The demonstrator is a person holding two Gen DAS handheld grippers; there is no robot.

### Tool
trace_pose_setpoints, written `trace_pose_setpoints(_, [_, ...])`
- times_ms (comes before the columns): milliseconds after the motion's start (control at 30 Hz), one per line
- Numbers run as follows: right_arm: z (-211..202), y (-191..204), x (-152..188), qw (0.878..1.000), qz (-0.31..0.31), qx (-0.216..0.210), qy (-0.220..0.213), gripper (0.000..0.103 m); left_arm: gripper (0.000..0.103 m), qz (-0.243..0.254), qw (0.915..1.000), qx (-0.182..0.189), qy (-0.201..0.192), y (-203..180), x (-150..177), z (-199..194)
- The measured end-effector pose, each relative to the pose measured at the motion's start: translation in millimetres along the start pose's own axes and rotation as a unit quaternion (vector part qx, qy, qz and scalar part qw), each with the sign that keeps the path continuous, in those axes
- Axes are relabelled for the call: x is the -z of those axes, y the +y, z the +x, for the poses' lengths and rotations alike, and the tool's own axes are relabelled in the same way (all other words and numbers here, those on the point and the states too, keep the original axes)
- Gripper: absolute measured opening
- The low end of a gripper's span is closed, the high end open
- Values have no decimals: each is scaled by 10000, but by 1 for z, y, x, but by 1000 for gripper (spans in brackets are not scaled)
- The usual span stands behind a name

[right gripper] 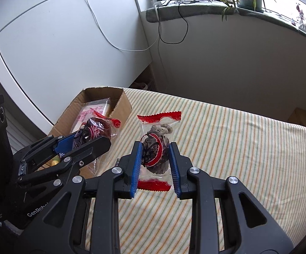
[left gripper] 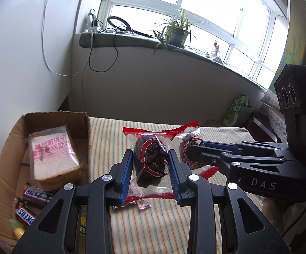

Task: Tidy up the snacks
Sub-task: 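Carry both red-wrapped pastries over the box and lower them inside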

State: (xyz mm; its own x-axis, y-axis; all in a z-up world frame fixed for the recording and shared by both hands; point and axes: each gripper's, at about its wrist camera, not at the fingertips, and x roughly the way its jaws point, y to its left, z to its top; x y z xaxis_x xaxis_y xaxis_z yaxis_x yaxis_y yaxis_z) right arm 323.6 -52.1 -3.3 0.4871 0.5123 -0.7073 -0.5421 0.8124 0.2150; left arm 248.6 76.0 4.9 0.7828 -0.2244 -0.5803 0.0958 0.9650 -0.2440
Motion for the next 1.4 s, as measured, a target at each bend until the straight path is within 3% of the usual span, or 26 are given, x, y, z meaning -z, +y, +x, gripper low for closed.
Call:
trace_pose_setpoints(800, [36, 104, 0, 9950, -642, -730, 238, 27, 31, -733, 9948, -594, -375, 95, 4, -38])
trace_pose_setpoints(1133, [50, 134, 9, 9911, -833, -945, 431, 27, 31, -979, 9916, -776, -335, 117, 7, -38])
trace_pose_setpoints(1267, [50, 139, 10, 9905, -899, -938, 453, 27, 31, -801, 9901, -1081, -407, 112, 8, -41])
trace_pose_setpoints(1400, [53, 139, 14, 9902, -884, -959, 504, 27, 31, -805, 9897, -1110, -406, 114, 7, -40])
